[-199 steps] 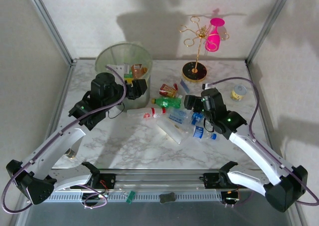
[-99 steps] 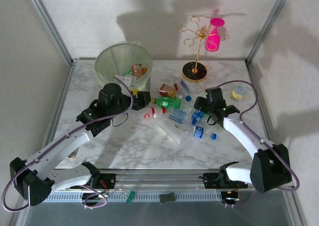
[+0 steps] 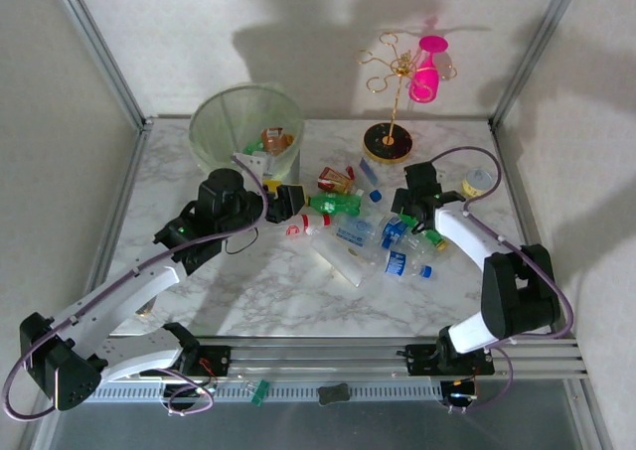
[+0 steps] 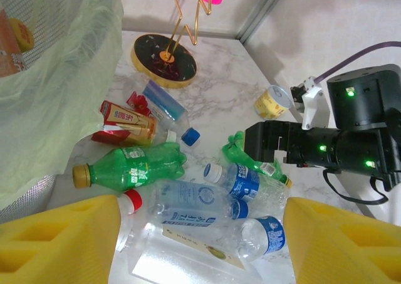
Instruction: Put the plastic bottles in the bin
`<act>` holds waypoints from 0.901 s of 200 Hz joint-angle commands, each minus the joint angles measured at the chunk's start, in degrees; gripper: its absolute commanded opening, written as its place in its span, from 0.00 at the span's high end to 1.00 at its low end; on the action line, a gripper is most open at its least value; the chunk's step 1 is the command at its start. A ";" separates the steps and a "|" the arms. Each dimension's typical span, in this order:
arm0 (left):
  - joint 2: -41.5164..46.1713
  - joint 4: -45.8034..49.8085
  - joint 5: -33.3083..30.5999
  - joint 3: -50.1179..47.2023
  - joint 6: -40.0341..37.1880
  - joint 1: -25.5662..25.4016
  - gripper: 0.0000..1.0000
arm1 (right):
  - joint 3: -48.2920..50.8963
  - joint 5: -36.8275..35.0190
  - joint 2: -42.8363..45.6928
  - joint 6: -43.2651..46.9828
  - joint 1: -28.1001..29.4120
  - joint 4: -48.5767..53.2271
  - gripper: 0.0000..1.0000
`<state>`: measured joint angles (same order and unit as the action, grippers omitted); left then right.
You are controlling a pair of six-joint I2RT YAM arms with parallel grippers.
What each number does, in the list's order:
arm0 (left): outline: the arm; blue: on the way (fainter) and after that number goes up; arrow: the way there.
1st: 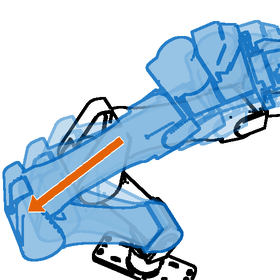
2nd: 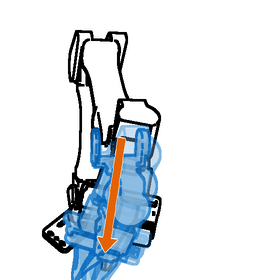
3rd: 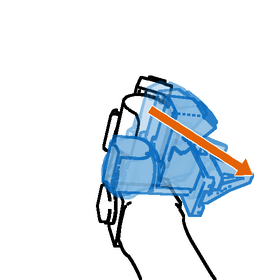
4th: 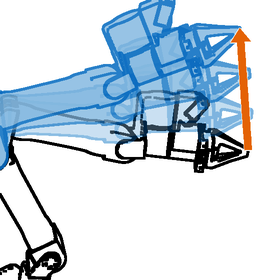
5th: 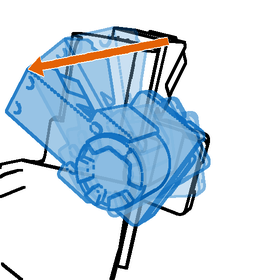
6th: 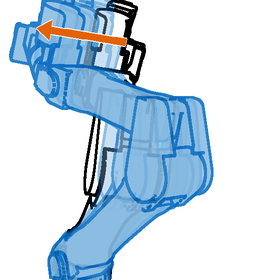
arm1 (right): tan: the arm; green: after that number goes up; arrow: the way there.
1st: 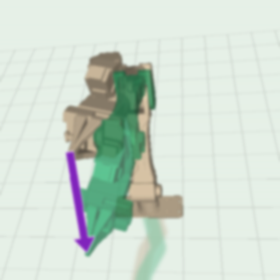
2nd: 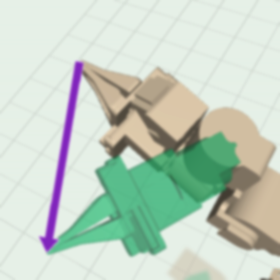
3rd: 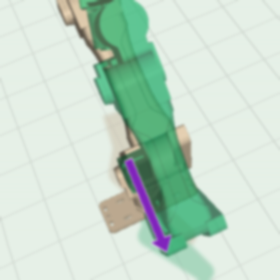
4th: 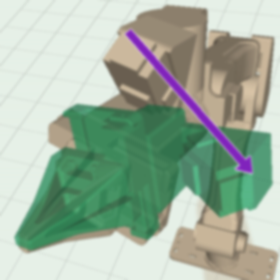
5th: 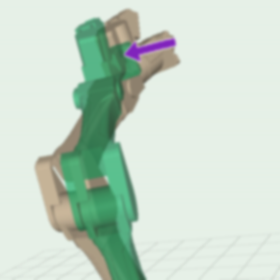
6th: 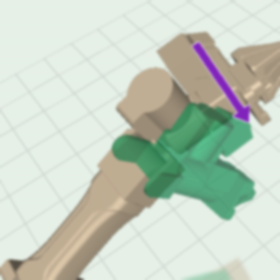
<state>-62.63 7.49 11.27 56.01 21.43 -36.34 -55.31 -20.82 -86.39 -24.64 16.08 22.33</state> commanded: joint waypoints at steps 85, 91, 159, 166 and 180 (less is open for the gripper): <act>2.69 -2.28 1.48 -1.36 0.73 -1.80 0.31 | 0.08 7.23 -5.85 4.26 -3.60 -4.04 0.01; 2.69 -2.22 1.47 -1.34 0.71 -1.92 0.31 | 0.13 7.19 -6.02 4.12 -3.60 -4.13 0.02; 2.52 -2.12 1.74 -1.26 0.63 -1.98 0.30 | 2.62 10.94 -1.61 3.72 -3.65 -6.22 0.01; 2.46 -2.10 1.73 -1.30 0.59 -2.01 0.30 | 2.88 11.33 -1.03 3.74 -3.65 -6.33 0.01; 2.43 -2.00 1.81 -1.12 0.62 -1.98 0.30 | 3.04 12.40 -0.63 3.91 -3.67 -6.35 0.01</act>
<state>-60.99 6.42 12.25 54.98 21.85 -37.80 -53.25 -10.76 -89.32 -20.95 12.51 16.49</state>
